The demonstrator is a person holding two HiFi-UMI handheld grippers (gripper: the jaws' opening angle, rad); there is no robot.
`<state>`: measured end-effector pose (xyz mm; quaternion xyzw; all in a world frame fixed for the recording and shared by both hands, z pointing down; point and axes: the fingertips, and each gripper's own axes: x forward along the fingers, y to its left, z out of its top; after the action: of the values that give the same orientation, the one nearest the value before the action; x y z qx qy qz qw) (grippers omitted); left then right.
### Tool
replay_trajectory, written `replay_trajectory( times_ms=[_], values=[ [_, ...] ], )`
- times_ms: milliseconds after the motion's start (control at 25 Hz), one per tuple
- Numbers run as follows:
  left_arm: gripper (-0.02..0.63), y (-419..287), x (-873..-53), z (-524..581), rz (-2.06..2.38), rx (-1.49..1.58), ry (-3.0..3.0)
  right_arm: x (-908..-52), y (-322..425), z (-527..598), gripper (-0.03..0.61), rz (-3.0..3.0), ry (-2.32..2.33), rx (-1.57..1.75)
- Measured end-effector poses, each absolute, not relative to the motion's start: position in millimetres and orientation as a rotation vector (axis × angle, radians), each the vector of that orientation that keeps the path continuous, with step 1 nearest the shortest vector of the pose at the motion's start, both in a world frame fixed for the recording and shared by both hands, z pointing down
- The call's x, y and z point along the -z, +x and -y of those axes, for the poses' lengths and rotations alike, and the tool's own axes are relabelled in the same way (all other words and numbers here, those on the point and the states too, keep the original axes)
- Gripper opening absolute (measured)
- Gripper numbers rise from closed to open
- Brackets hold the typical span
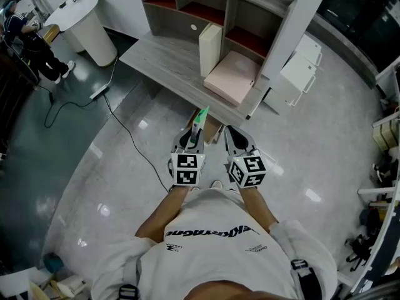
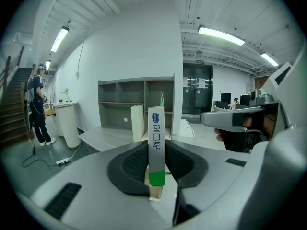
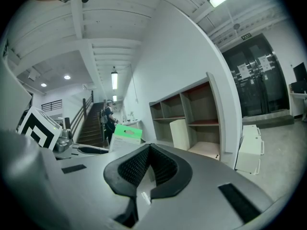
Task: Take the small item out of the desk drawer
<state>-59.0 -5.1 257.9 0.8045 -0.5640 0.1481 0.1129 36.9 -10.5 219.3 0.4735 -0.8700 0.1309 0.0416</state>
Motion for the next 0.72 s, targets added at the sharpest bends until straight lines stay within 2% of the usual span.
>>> replay_trajectory(
  times_ms=[720],
  values=[
    [0.1,-64,-254,22,1.709,-0.357,2.362,-222,45,30,0.032,2.655,1.466,-0.366]
  ],
)
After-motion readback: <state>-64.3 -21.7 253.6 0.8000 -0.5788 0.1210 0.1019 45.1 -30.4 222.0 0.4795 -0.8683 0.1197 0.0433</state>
